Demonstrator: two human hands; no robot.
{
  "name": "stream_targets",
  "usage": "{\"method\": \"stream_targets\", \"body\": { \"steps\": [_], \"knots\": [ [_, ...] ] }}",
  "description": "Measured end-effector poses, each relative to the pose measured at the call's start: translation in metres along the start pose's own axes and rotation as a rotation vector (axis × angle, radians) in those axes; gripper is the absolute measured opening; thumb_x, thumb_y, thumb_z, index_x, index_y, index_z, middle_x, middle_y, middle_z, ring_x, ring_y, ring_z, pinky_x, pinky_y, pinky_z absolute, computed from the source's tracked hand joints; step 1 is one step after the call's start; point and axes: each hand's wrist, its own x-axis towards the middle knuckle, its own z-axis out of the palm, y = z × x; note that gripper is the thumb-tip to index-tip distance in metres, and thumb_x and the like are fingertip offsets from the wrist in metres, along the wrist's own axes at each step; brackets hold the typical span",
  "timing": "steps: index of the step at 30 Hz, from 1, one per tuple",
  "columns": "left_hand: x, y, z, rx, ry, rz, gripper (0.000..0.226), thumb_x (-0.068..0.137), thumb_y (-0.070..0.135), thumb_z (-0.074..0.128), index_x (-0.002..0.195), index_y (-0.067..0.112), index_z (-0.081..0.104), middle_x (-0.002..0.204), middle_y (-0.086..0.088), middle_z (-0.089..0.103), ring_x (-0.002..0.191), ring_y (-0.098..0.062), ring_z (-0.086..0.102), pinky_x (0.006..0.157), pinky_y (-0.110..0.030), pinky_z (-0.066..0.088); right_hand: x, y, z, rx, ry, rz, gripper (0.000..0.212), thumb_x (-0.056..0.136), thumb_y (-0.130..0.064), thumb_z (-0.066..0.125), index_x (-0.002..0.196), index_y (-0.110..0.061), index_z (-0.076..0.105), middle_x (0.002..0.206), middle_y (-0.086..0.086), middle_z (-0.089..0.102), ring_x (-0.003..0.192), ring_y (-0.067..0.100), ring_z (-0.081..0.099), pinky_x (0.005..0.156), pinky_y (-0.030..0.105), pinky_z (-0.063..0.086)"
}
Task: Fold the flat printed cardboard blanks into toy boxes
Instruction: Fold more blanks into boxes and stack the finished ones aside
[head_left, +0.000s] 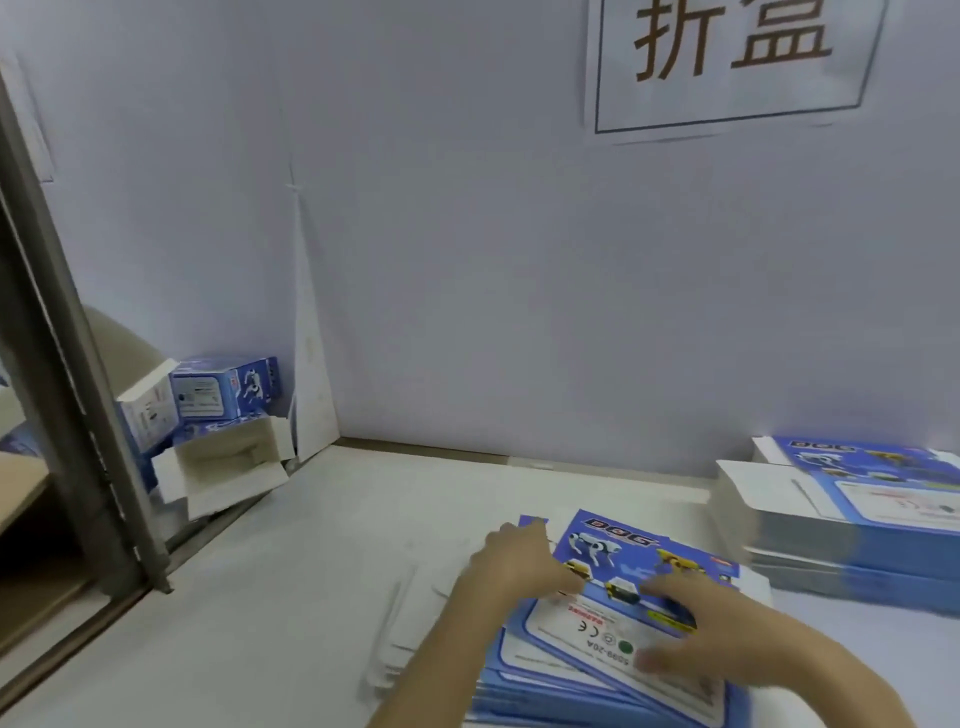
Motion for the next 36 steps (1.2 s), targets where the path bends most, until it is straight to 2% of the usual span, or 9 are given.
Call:
{"method": "stream_targets", "body": {
  "steps": [5, 10, 16, 19, 23, 27, 30, 33, 36],
  "knots": [
    [0.010, -0.007, 0.014, 0.106, 0.127, -0.137, 0.106, 0.075, 0.078, 0.052, 0.152, 0.016, 0.013, 0.154, -0.012, 0.025, 0.141, -0.029, 0.024, 0.112, -0.053, 0.019, 0.003, -0.009, 0.013, -0.205, -0.075, -0.010, 0.115, 0.062, -0.067, 0.075, 0.150, -0.046, 0.005, 0.159, -0.003, 0.000, 0.148, 0.024, 0.002, 0.117, 0.046, 0.017],
    [0.010, -0.018, 0.007, 0.162, 0.101, -0.076, 0.085, 0.082, 0.074, 0.047, 0.146, 0.021, 0.028, 0.149, -0.008, 0.030, 0.137, -0.026, 0.030, 0.109, -0.046, 0.027, -0.010, -0.019, 0.004, -0.244, -0.099, -0.026, 0.099, 0.068, -0.048, 0.080, 0.148, -0.043, 0.022, 0.152, -0.009, 0.025, 0.140, 0.018, 0.027, 0.108, 0.038, 0.034],
    [-0.006, -0.038, -0.031, 0.113, -0.039, -0.056, 0.071, 0.091, 0.056, 0.052, 0.148, 0.019, 0.031, 0.154, -0.002, 0.032, 0.137, -0.020, 0.035, 0.108, -0.034, 0.032, -0.028, -0.019, -0.013, -0.234, -0.107, -0.043, 0.061, 0.074, -0.034, 0.072, 0.132, -0.039, 0.053, 0.120, -0.011, 0.053, 0.101, 0.010, 0.052, 0.078, 0.023, 0.046],
    [-0.018, -0.042, -0.045, 0.041, 0.004, -0.021, 0.066, 0.093, 0.054, 0.050, 0.147, 0.019, 0.034, 0.154, 0.000, 0.034, 0.137, -0.017, 0.036, 0.110, -0.032, 0.029, -0.037, -0.026, -0.017, -0.194, 0.048, -0.155, 0.041, 0.079, -0.016, 0.055, 0.117, -0.026, 0.065, 0.109, -0.004, 0.065, 0.092, 0.014, 0.057, 0.074, 0.026, 0.048],
    [-0.033, -0.042, -0.059, -0.183, 0.158, 0.061, 0.062, 0.093, 0.049, 0.054, 0.145, 0.020, 0.038, 0.149, -0.003, 0.041, 0.131, -0.016, 0.043, 0.097, -0.026, 0.035, -0.050, -0.039, -0.028, -0.220, 0.371, -0.232, 0.051, 0.087, -0.002, 0.043, 0.119, -0.034, 0.066, 0.120, -0.007, 0.064, 0.106, 0.019, 0.060, 0.088, 0.033, 0.052],
    [-0.043, -0.045, -0.075, -0.324, 0.296, 0.148, 0.054, 0.090, 0.051, 0.056, 0.137, 0.028, 0.048, 0.137, 0.003, 0.051, 0.111, -0.009, 0.050, 0.084, -0.022, 0.039, -0.063, -0.044, -0.044, -0.393, 0.682, -0.491, 0.051, 0.089, 0.002, 0.057, 0.114, -0.040, 0.068, 0.115, -0.016, 0.069, 0.108, 0.013, 0.061, 0.105, 0.027, 0.039],
    [-0.042, -0.044, -0.076, -0.444, 0.339, 0.178, 0.051, 0.089, 0.049, 0.059, 0.135, 0.029, 0.049, 0.136, 0.001, 0.053, 0.113, -0.009, 0.050, 0.091, -0.026, 0.037, -0.061, -0.040, -0.045, -0.379, 0.988, -0.685, 0.041, 0.063, 0.014, 0.080, 0.082, -0.023, 0.078, 0.100, -0.006, 0.075, 0.107, 0.026, 0.067, 0.104, 0.054, 0.034],
    [-0.041, -0.035, -0.068, -0.554, 0.253, 0.167, 0.051, 0.080, 0.065, 0.054, 0.119, 0.033, 0.051, 0.121, 0.011, 0.065, 0.109, -0.005, 0.061, 0.080, -0.022, 0.041, -0.050, -0.032, -0.039, -0.302, 1.135, -0.885, 0.007, 0.073, -0.006, 0.076, 0.072, -0.013, 0.076, 0.106, -0.001, 0.071, 0.117, 0.029, 0.057, 0.102, 0.056, 0.038],
    [-0.045, -0.029, -0.067, -0.754, 0.055, 0.207, 0.055, 0.069, 0.070, 0.050, 0.106, 0.031, 0.060, 0.088, 0.017, 0.074, 0.079, 0.000, 0.070, 0.075, -0.024, 0.049, -0.044, -0.026, -0.037, -0.194, 1.205, -0.938, 0.035, 0.089, -0.032, 0.057, 0.071, -0.007, 0.073, 0.111, -0.002, 0.063, 0.121, 0.020, 0.052, 0.108, 0.033, 0.040]
  ]
}}
